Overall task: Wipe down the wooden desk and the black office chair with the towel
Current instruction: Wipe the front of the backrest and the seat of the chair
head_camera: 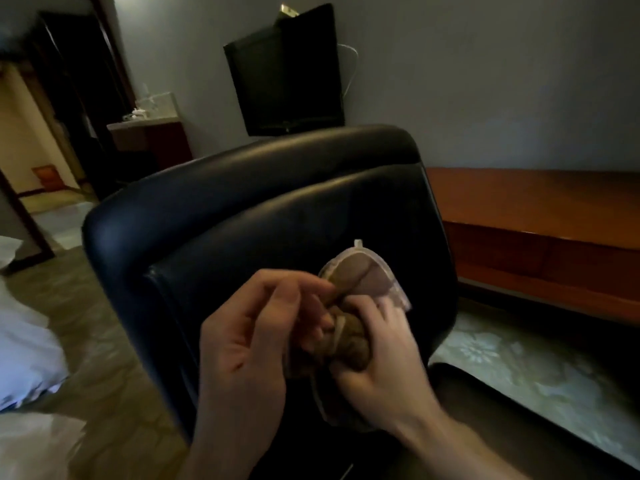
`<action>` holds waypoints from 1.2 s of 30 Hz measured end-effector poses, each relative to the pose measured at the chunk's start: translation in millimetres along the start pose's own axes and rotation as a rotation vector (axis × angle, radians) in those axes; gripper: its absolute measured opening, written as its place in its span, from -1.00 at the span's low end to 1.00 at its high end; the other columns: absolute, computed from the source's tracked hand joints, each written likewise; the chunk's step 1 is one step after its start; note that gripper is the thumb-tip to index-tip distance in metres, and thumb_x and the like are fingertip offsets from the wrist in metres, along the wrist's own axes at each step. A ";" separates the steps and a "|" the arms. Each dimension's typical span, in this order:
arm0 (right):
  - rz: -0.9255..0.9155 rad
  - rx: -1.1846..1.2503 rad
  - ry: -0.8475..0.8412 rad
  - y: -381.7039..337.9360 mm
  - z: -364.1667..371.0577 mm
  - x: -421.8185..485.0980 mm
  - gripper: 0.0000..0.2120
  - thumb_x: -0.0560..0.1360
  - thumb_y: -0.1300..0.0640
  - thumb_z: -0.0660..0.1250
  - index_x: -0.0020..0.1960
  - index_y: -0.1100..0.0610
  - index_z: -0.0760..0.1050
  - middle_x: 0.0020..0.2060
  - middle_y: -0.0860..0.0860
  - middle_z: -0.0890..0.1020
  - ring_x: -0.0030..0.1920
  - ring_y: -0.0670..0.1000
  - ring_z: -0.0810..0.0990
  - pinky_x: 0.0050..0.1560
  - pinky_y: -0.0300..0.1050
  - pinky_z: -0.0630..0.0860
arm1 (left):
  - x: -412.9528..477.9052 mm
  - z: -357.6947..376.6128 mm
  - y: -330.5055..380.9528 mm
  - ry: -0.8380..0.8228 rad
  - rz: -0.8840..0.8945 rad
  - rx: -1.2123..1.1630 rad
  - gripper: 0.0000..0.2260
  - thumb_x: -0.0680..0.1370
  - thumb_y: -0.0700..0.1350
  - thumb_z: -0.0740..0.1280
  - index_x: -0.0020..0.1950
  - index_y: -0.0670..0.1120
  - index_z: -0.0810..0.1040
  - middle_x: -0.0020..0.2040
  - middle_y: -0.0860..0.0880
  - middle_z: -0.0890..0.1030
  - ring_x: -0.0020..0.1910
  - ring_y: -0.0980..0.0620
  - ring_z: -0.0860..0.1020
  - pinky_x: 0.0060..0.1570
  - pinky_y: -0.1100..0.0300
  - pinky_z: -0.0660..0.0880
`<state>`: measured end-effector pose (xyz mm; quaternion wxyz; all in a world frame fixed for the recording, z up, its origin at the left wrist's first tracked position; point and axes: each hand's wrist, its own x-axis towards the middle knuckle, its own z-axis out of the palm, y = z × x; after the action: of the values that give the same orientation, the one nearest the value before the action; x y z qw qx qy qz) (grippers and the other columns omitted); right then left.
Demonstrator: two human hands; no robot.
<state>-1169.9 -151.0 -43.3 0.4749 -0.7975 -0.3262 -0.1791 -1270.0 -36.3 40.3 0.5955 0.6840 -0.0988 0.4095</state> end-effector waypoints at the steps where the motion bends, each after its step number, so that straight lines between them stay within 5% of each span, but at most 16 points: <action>1: -0.035 0.049 0.004 6.8 -14.9 7.8 -0.48 0.21 -0.07 0.30 0.18 -0.09 0.48 0.07 -0.09 0.53 0.13 0.04 0.52 0.21 -0.10 0.44 | 3.5 -4.2 5.0 -0.006 0.077 0.128 -0.76 0.63 0.05 0.24 -0.05 0.06 0.69 -0.25 -0.03 0.66 -0.29 0.13 0.59 -0.24 0.33 0.48; 5: 0.158 0.153 0.316 33.6 -68.7 67.2 -0.37 0.29 -0.05 0.39 0.36 -0.14 0.38 0.28 0.04 0.55 0.29 0.04 0.54 0.37 0.11 0.46 | 7.1 -24.2 22.7 0.090 0.249 0.405 -0.85 0.67 0.00 0.24 0.06 0.12 0.62 -0.13 0.09 0.67 -0.13 0.13 0.65 -0.12 0.42 0.46; 8: 0.210 0.209 0.246 18.5 -63.4 120.3 -0.12 0.33 -0.06 0.41 0.60 -0.10 0.16 0.45 0.03 0.43 0.46 0.03 0.41 0.52 0.03 0.31 | 2.3 -43.5 23.6 0.156 0.257 0.565 -0.87 0.67 0.00 0.27 0.10 0.10 0.61 -0.05 0.14 0.65 -0.02 0.02 0.64 -0.04 0.36 0.44; 12: 0.232 0.136 0.240 -25.3 -33.1 134.2 -0.32 0.32 -0.06 0.32 0.45 -0.06 0.42 0.36 0.03 0.53 0.41 0.10 0.43 0.48 -0.03 0.27 | 5.3 -83.8 25.1 0.202 0.320 0.747 -0.88 0.66 -0.04 0.27 0.14 0.06 0.58 0.02 0.14 0.59 0.05 0.03 0.57 0.06 0.17 0.46; 18: -0.268 -0.071 -0.040 -87.4 7.6 13.2 -0.37 0.28 -0.01 0.30 0.37 -0.09 0.47 0.42 -0.01 0.42 0.40 0.09 0.36 0.39 -0.18 0.29 | 15.6 -130.5 29.8 0.377 0.343 0.773 -0.88 0.66 -0.06 0.27 0.18 0.06 0.54 0.08 -0.02 0.59 0.09 -0.08 0.57 0.09 -0.15 0.52; 22: -0.256 0.081 0.185 -87.8 -17.9 11.8 -0.49 0.26 0.04 0.29 0.22 -0.10 0.53 0.27 -0.08 0.53 0.33 0.03 0.47 0.36 -0.27 0.29 | 28.9 -151.4 42.9 0.321 0.183 0.709 -0.70 0.61 0.04 0.28 0.33 0.04 0.49 0.22 0.01 0.55 0.19 0.09 0.54 0.16 0.00 0.54; 26: -0.031 0.161 0.381 -99.2 -35.2 63.8 -0.51 0.33 0.08 0.33 0.26 -0.09 0.50 0.31 -0.02 0.53 0.40 0.02 0.43 0.46 0.05 0.34 | 46.6 -147.0 52.5 0.257 0.093 0.570 -0.69 0.63 0.08 0.23 0.33 0.04 0.53 0.14 0.14 0.59 0.14 0.33 0.53 0.09 0.43 0.45; 30: 0.036 0.208 0.180 -131.2 -22.2 92.9 -0.56 0.39 0.22 0.38 0.28 0.14 0.58 0.24 0.08 0.61 0.33 0.11 0.52 0.42 0.08 0.38 | 98.5 -136.4 63.0 0.148 -0.096 0.301 -0.72 0.71 0.08 0.15 0.17 0.06 0.64 0.10 0.14 0.67 0.10 0.31 0.59 0.17 0.25 0.49; 33: -0.158 -0.074 0.035 -152.9 4.8 45.0 -0.50 0.30 0.04 0.31 0.24 0.01 0.56 0.29 -0.02 0.53 0.31 0.13 0.46 0.34 -0.02 0.38 | 127.0 -128.3 61.0 -0.083 -0.210 0.306 -0.58 0.70 0.22 0.08 0.09 0.06 0.68 0.12 0.09 0.71 0.13 0.23 0.63 0.28 0.19 0.45; 36: -0.377 -0.175 -0.081 -153.7 7.8 -8.7 -0.55 0.33 -0.09 0.32 0.22 -0.12 0.47 0.29 -0.09 0.44 0.24 0.12 0.41 0.15 0.11 0.53 | 130.8 -126.5 51.9 -0.196 -0.303 0.189 -0.39 0.55 0.43 0.07 0.14 0.02 0.69 0.14 0.07 0.72 0.20 0.14 0.65 0.41 0.03 0.42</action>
<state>-1282.6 -95.5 46.2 0.3484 -0.7670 -0.4719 -0.2601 -1273.9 109.1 161.4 0.5710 0.7804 -0.0132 0.2544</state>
